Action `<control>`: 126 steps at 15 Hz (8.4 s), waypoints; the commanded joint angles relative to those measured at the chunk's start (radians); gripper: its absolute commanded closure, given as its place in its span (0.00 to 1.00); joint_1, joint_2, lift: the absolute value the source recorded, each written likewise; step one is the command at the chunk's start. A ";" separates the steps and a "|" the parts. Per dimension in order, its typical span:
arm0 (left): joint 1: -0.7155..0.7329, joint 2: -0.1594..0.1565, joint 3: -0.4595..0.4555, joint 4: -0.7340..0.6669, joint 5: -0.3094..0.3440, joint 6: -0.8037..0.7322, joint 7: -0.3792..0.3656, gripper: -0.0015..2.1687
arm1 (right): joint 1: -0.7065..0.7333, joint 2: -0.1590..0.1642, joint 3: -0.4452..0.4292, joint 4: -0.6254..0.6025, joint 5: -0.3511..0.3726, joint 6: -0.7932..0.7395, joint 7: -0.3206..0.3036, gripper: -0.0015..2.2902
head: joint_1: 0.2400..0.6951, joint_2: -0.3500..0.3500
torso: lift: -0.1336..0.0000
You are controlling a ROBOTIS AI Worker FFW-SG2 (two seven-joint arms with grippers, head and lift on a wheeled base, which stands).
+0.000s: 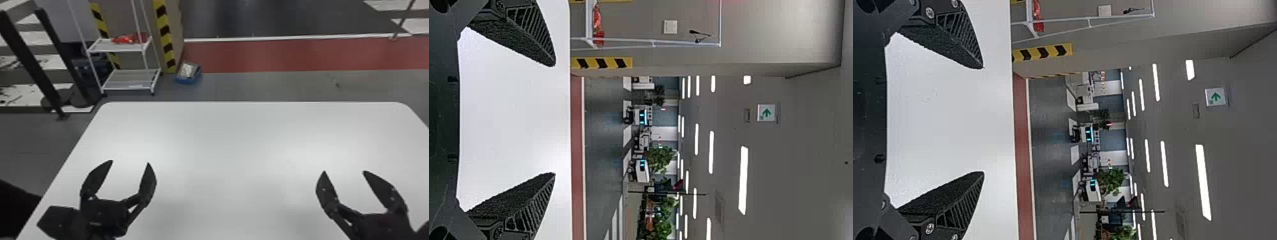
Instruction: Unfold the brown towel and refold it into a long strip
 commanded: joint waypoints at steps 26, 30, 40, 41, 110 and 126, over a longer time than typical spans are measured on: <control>0.016 -0.003 0.002 -0.002 0.002 -0.009 0.000 0.04 | 0.009 0.001 -0.004 -0.005 -0.005 0.016 -0.003 0.06 | 1.00 0.62 | 0.11; 0.018 -0.003 0.002 -0.001 0.002 -0.012 0.000 0.04 | 0.009 0.001 -0.004 -0.004 -0.005 0.016 -0.003 0.06 | 1.00 0.63 | 0.11; 0.018 -0.003 0.002 0.005 0.002 -0.012 0.000 0.04 | 0.008 0.001 -0.011 0.002 -0.005 0.016 -0.003 0.06 | 1.00 0.62 | 0.11; 0.018 -0.003 0.002 0.005 0.002 -0.012 0.000 0.04 | 0.008 0.001 -0.011 0.002 -0.005 0.016 -0.003 0.06 | 1.00 0.62 | 0.11; -0.573 -0.003 -0.238 0.291 -0.328 0.709 -0.181 0.49 | -0.089 -0.041 -0.020 0.107 -0.044 0.090 -0.003 0.06 | 1.00 0.37 | 0.11; 0.114 0.184 -0.578 -0.351 -0.321 0.592 -0.196 0.02 | -0.072 -0.015 -0.178 0.108 -0.124 0.072 -0.001 0.06 | 1.00 0.00 | 0.11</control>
